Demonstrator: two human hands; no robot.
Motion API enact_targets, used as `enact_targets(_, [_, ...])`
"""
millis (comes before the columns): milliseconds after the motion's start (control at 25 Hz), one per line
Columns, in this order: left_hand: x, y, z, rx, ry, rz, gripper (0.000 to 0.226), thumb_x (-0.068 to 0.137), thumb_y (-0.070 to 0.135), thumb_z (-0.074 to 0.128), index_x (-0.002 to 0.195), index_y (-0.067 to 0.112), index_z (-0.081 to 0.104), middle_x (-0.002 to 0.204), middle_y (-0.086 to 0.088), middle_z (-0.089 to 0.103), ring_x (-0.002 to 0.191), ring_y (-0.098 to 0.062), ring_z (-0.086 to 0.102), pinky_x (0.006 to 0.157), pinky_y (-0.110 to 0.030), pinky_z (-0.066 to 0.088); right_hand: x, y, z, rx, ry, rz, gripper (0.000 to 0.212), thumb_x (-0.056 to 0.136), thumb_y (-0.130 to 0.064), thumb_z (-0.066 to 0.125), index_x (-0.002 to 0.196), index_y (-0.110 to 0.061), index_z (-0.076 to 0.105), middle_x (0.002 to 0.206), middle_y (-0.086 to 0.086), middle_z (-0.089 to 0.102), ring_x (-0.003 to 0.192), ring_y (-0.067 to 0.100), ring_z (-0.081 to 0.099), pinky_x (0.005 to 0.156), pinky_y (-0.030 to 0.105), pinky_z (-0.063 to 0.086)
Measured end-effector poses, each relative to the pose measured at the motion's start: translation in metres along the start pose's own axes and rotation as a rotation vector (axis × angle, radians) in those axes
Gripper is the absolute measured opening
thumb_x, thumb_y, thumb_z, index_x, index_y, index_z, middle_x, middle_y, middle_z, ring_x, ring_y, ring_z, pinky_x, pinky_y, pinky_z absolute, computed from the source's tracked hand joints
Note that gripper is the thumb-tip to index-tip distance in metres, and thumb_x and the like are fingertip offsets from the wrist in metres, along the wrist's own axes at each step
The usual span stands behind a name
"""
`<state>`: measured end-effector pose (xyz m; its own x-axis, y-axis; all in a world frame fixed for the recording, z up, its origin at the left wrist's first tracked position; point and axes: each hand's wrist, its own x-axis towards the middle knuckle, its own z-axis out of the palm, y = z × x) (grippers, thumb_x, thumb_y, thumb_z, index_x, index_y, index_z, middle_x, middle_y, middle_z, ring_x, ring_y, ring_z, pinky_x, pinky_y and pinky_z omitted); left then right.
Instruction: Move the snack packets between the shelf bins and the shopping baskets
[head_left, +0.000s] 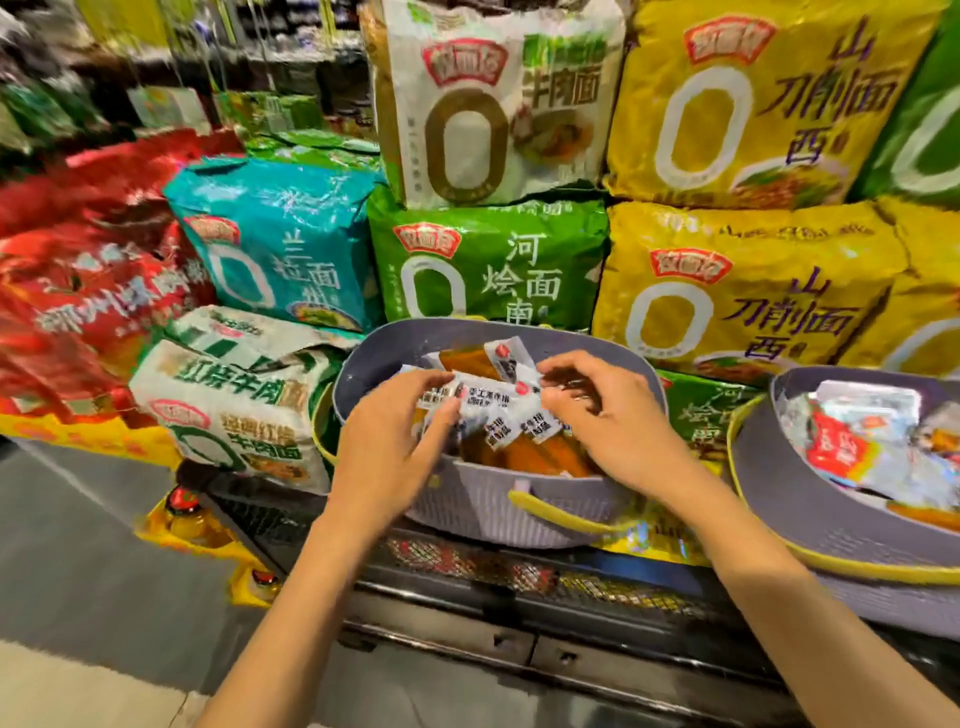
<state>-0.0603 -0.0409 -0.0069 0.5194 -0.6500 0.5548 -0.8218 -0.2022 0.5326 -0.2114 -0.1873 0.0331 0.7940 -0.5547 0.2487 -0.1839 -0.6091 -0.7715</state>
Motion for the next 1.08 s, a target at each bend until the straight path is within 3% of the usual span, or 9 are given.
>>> enact_targets(200, [0.000, -0.015, 0.005, 0.106, -0.009, -0.016, 0.037, 0.091, 0.046, 0.040, 0.107, 0.024, 0.066, 0.096, 0.009, 0.070, 0.083, -0.009, 0.060, 0.064, -0.021, 0.039, 0.060, 0.000, 0.033, -0.500, -0.353, -0.059, 0.039, 0.087, -0.044, 0.059, 0.121, -0.024, 0.059, 0.119, 0.003, 0.062, 0.113, 0.022, 0.054, 0.089, 0.034, 0.045])
enact_targets(320, [-0.003, -0.016, 0.007, 0.084, 0.052, -0.020, 0.036, 0.091, 0.041, 0.041, 0.103, 0.019, 0.067, 0.090, 0.004, 0.070, 0.082, -0.011, 0.058, 0.064, -0.024, 0.038, 0.076, -0.001, 0.059, -0.747, -0.502, -0.188, 0.038, 0.083, -0.047, 0.060, 0.113, -0.024, 0.060, 0.105, 0.006, 0.063, 0.102, 0.025, 0.056, 0.073, 0.033, 0.043])
enact_targets(400, [-0.003, -0.017, 0.008, 0.072, 0.087, -0.019, 0.036, 0.090, 0.038, 0.042, 0.101, 0.017, 0.068, 0.087, 0.001, 0.070, 0.081, -0.012, 0.055, 0.065, -0.025, 0.038, 0.082, 0.002, 0.071, -0.831, -0.535, -0.229, 0.035, 0.082, -0.045, 0.063, 0.107, -0.021, 0.060, 0.101, 0.009, 0.062, 0.096, 0.028, 0.057, 0.072, 0.035, 0.044])
enact_targets(520, [-0.002, -0.015, 0.008, 0.044, 0.097, -0.044, 0.038, 0.089, 0.040, 0.042, 0.105, 0.016, 0.067, 0.092, 0.000, 0.070, 0.086, -0.011, 0.054, 0.068, -0.023, 0.037, 0.086, 0.010, 0.070, -0.651, -0.547, -0.130, 0.025, 0.079, -0.044, 0.070, 0.088, -0.023, 0.062, 0.090, 0.001, 0.062, 0.093, 0.022, 0.055, 0.073, 0.033, 0.043])
enact_targets(680, [0.004, -0.017, 0.002, -0.148, 0.071, -0.198, 0.048, 0.084, 0.051, 0.049, 0.124, 0.024, 0.054, 0.116, 0.009, 0.062, 0.104, -0.006, 0.057, 0.087, -0.026, 0.046, 0.090, 0.005, 0.035, -0.382, -0.418, -0.066, 0.027, 0.078, -0.031, 0.074, 0.063, -0.025, 0.053, 0.066, -0.008, 0.057, 0.066, 0.007, 0.051, 0.064, 0.031, 0.040])
enact_targets(760, [0.016, -0.021, -0.002, -0.292, 0.001, -0.286, 0.061, 0.079, 0.056, 0.054, 0.131, 0.025, 0.046, 0.125, 0.010, 0.059, 0.115, -0.006, 0.055, 0.097, -0.034, 0.047, 0.090, -0.008, 0.016, -0.088, -0.313, -0.043, 0.015, 0.078, -0.015, 0.074, 0.075, -0.027, 0.065, 0.070, -0.008, 0.063, 0.065, 0.003, 0.053, 0.065, 0.027, 0.046])
enact_targets(880, [0.039, -0.022, -0.006, -0.640, -0.181, -0.326, 0.065, 0.070, 0.054, 0.067, 0.124, 0.020, 0.054, 0.116, 0.008, 0.066, 0.108, -0.007, 0.062, 0.095, -0.037, 0.050, 0.087, -0.026, 0.005, 0.347, -0.216, 0.004, 0.026, 0.076, -0.007, 0.071, 0.095, -0.024, 0.067, 0.091, 0.000, 0.072, 0.084, 0.013, 0.066, 0.076, 0.030, 0.056])
enact_targets(1000, [0.052, -0.017, -0.005, -0.764, -0.260, -0.285, 0.032, 0.078, 0.029, 0.073, 0.107, 0.020, 0.062, 0.103, 0.006, 0.072, 0.100, -0.011, 0.067, 0.086, -0.029, 0.054, 0.083, -0.028, 0.004, 0.440, -0.183, 0.031, 0.027, 0.077, -0.008, 0.069, 0.103, -0.015, 0.067, 0.094, 0.003, 0.072, 0.083, 0.014, 0.069, 0.071, 0.029, 0.058])
enact_targets(1080, [0.053, -0.021, -0.004, -0.823, -0.249, -0.305, 0.031, 0.079, 0.022, 0.062, 0.109, 0.020, 0.060, 0.106, 0.006, 0.070, 0.101, -0.010, 0.066, 0.083, -0.023, 0.053, 0.084, -0.021, 0.001, 0.445, -0.168, 0.101, 0.017, 0.078, -0.012, 0.068, 0.095, -0.010, 0.068, 0.082, 0.003, 0.072, 0.071, 0.013, 0.068, 0.064, 0.021, 0.056])
